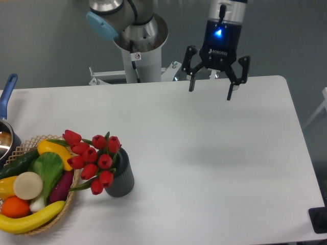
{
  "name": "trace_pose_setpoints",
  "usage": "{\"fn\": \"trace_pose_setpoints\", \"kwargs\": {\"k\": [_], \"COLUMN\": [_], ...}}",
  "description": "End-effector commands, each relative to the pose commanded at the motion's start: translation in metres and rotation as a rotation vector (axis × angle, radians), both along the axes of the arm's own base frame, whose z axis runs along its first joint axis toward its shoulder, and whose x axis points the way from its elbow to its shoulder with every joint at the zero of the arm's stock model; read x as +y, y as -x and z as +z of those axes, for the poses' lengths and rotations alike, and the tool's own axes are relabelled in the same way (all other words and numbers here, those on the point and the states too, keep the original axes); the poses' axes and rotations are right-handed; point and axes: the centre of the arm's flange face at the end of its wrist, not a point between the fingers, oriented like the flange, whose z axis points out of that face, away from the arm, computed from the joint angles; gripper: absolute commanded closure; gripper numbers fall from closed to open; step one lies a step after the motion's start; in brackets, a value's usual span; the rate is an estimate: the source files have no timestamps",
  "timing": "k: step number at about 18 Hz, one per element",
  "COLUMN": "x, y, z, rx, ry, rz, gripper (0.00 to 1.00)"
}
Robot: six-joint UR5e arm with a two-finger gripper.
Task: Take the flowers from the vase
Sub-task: 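Move the open gripper down toward the red tulip stems above the black vase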
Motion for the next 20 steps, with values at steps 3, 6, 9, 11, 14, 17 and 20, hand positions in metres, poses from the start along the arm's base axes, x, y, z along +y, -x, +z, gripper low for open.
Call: {"fn": "trace_pose_setpoints", "kwargs": {"k": [3,6,9,11,14,17,20], "x": [0.010,0.030,0.053,0.070,0.095,0.110,0.114], "y": [-0.014,-0.027,-0.047,-0.063,-0.076,-0.079,-0.076], "z": [-0.010,-0.021,-0.033,-0.045,-0.068,-0.075,-0.084], "rx": [-0.014,-0.026,-0.025,-0.043,-0.076,-0.162,-0.171], "ry": [0.007,0.018,0.028,0.031,0.009,-0.103,-0.119], "rz": [-0.035,-0.088,-0.176,-0.230,-0.293,-0.349,-0.355], "gripper": [0.00,0.00,0.00,0.00,0.00,0.00,0.00]}}
